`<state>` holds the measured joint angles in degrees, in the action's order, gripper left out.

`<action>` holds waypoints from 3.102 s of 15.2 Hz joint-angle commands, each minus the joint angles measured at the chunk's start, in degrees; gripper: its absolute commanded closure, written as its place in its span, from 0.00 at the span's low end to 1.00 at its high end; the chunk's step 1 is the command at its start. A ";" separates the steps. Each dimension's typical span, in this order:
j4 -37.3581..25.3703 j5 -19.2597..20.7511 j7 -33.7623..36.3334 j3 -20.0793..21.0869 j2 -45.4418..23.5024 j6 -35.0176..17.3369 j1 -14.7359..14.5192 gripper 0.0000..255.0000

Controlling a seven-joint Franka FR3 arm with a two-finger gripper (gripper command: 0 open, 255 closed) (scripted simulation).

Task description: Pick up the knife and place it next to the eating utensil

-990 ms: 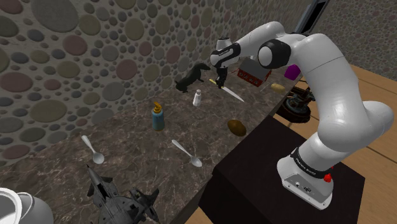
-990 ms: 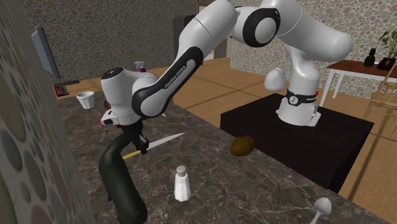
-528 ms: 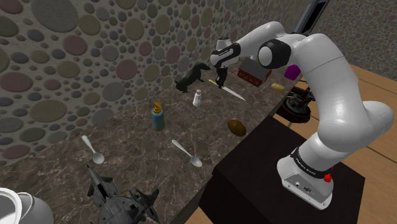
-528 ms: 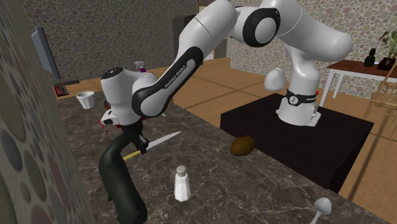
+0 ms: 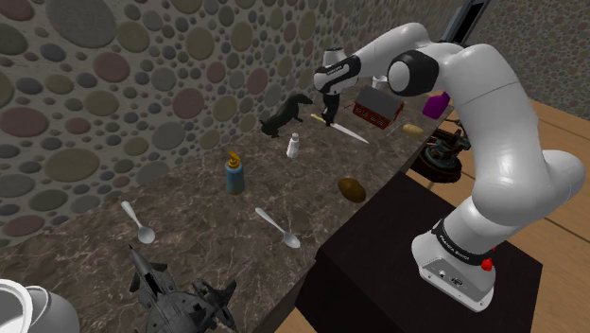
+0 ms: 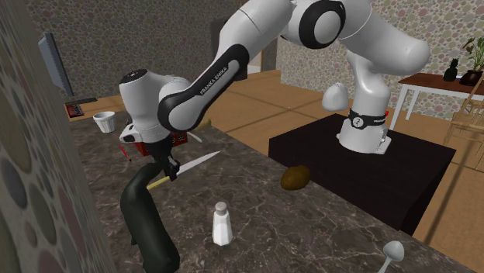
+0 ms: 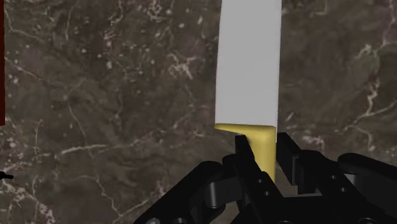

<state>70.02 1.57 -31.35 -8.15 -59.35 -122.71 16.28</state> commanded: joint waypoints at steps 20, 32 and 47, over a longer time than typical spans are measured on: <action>27.26 1.55 9.21 0.41 19.76 -6.36 -9.75 1.00; 43.50 2.47 22.93 2.91 29.20 -11.84 -20.97 1.00; 49.39 2.21 37.99 7.19 31.01 -14.92 -32.22 1.00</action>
<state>119.51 3.78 6.41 -0.99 -27.79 -137.17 -15.82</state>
